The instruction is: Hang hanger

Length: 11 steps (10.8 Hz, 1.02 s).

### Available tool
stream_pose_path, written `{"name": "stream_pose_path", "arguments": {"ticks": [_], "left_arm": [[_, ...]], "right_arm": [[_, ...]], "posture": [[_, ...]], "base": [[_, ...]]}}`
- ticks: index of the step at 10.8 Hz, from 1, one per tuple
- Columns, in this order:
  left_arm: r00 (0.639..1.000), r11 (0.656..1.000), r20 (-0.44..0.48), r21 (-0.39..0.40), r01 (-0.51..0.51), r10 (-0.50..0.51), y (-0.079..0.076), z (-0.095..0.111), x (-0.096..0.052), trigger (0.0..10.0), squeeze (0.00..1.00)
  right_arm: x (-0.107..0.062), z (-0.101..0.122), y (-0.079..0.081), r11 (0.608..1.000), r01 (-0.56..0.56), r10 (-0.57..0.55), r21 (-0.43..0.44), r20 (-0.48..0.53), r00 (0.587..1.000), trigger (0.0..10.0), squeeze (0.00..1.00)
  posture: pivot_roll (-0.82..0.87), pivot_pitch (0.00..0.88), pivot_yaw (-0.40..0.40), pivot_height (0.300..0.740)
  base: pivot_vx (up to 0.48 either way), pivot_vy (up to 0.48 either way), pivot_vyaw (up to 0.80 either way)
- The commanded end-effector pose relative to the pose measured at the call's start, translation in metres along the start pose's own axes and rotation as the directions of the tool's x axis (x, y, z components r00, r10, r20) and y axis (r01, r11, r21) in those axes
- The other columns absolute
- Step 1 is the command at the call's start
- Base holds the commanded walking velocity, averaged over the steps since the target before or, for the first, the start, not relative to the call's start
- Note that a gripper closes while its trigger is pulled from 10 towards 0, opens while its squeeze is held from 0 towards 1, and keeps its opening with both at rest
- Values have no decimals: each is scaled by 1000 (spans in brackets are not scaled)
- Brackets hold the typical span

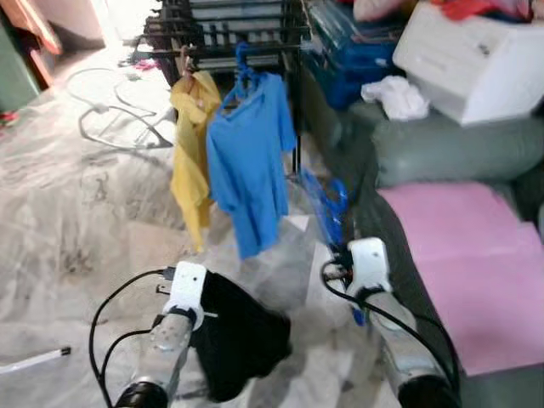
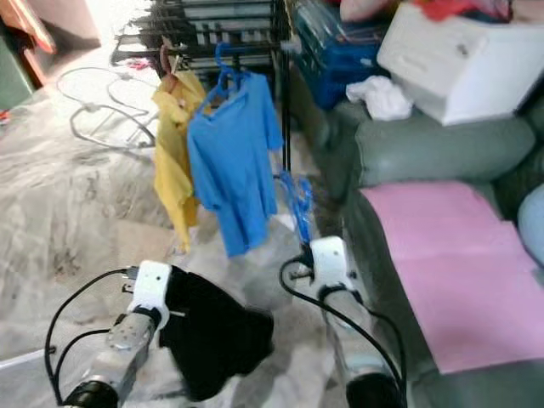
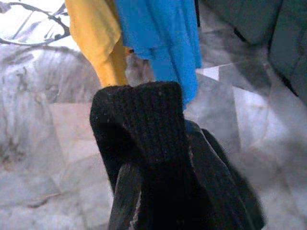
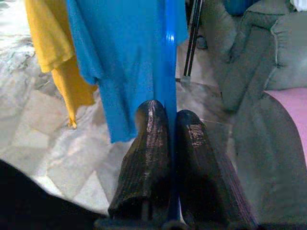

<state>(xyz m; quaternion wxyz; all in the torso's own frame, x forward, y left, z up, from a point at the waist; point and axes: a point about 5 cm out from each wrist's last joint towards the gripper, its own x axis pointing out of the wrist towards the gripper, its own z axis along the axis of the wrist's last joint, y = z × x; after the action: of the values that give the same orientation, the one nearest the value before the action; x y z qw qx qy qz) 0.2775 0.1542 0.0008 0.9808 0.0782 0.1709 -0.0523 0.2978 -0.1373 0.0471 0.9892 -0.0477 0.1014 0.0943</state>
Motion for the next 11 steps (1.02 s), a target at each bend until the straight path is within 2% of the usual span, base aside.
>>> {"name": "stream_pose_path", "arguments": {"ticks": [1,7,11], "left_arm": [[1000,1000,19,-4,-9,9,5,4,1,10000,0],[1000,1000,14,28,9,-9,7,3,1,10000,0],[998,999,27,15,49,-50,5,-1,-6,10000,0]], "right_arm": [[0,0,-1,1000,-1,1,-7,7,1000,10000,0],[0,-9,9,1000,-12,12,4,-14,1000,10000,0],[4,-4,11,1000,-27,26,11,4,1000,10000,0]], "posture": [[-177,104,44,740],[-156,122,63,740],[-130,125,56,740]], "base": [[0,480,0],[0,475,0],[0,0,0]]}}
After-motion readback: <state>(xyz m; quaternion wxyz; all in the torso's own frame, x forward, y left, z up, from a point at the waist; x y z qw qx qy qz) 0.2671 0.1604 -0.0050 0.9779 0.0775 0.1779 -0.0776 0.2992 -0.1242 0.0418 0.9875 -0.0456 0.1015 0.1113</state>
